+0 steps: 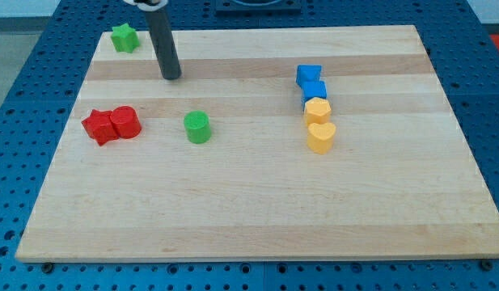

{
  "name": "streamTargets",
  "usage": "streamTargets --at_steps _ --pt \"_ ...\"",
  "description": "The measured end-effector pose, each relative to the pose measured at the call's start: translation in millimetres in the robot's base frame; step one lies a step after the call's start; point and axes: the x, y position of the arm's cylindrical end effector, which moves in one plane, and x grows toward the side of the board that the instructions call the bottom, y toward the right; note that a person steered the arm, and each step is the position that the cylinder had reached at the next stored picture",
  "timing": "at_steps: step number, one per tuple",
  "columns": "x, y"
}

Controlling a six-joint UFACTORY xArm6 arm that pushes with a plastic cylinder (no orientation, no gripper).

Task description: Move the yellow heart to the top center

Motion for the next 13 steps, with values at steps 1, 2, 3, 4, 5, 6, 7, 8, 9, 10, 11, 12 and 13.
streamTargets --at_steps 1,2,3,4,5,6,7,8,9,10,11,12,13 --pt "26.6 28.0" --pt "52.5 59.8" --pt "80.1 89.8" --pt "107.5 113.2" --pt "139.3 131.0" --pt "172.5 159.7" --pt "190.2 206.0" --pt "190.6 242.0" --pt "185.5 259.9" --pt "173.4 259.9" --pt "160.2 259.9" --pt "150.7 259.3" --pt "148.6 245.6"
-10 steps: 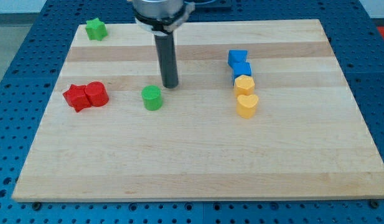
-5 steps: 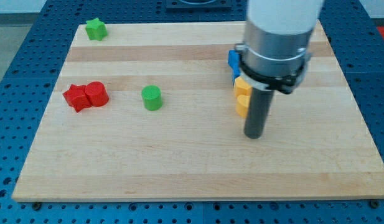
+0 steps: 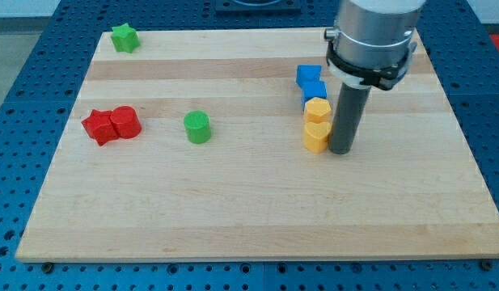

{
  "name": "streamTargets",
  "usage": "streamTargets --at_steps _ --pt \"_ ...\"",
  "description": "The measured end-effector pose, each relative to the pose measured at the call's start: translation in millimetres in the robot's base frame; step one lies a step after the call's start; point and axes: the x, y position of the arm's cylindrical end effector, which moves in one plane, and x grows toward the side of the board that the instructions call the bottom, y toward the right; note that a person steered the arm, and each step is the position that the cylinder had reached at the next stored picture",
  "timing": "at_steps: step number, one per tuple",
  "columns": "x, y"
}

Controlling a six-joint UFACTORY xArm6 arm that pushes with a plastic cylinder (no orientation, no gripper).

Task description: Move the yellow heart to the top center

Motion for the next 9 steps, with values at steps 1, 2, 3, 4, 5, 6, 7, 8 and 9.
streamTargets --at_steps 1,2,3,4,5,6,7,8,9 --pt "0.0 -20.3" --pt "0.0 -41.0" --pt "-0.2 -63.7" --pt "-2.3 -75.6" --pt "-2.6 -69.1" --pt "-2.6 -51.3" --pt "-18.2 -49.0" --pt "-44.0 -54.9" --pt "-69.7 -60.6"
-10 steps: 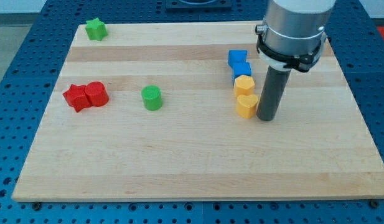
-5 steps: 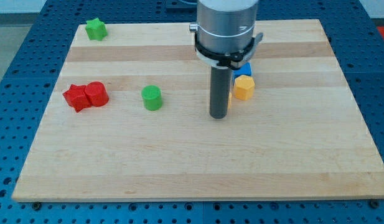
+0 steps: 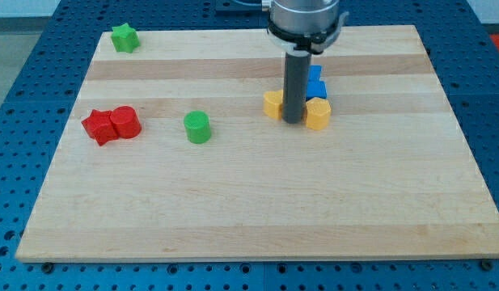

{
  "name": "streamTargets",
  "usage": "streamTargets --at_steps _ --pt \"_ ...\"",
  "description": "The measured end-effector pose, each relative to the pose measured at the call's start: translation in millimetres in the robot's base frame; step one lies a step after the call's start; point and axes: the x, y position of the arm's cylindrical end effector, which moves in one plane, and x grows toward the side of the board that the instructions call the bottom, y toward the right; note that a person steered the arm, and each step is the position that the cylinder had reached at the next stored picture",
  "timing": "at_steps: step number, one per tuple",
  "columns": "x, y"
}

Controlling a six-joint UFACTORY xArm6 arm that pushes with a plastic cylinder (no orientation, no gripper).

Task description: Move the yellow heart to the top center

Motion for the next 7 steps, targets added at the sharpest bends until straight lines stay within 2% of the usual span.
streamTargets --at_steps 2,5,7 --pt "-22.1 -43.2" --pt "-24.9 -116.6" --pt "-34.9 -108.2"
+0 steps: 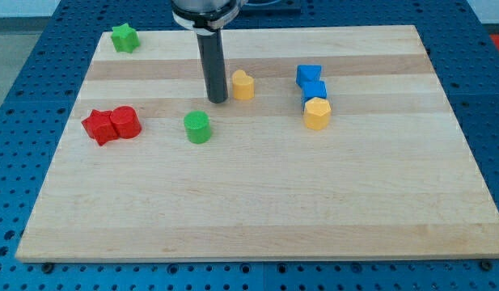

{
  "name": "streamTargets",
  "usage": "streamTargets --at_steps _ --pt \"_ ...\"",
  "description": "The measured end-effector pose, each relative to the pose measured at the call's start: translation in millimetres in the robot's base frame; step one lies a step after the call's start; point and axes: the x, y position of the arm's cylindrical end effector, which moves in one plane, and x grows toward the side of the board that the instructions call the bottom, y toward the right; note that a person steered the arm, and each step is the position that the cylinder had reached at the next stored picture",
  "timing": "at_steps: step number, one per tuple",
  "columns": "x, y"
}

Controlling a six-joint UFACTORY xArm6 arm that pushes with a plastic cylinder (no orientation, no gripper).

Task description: Move the yellow heart to the top center

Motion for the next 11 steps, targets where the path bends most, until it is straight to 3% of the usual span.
streamTargets --at_steps 5,11 --pt "-7.0 55.7" --pt "-98.9 74.1"
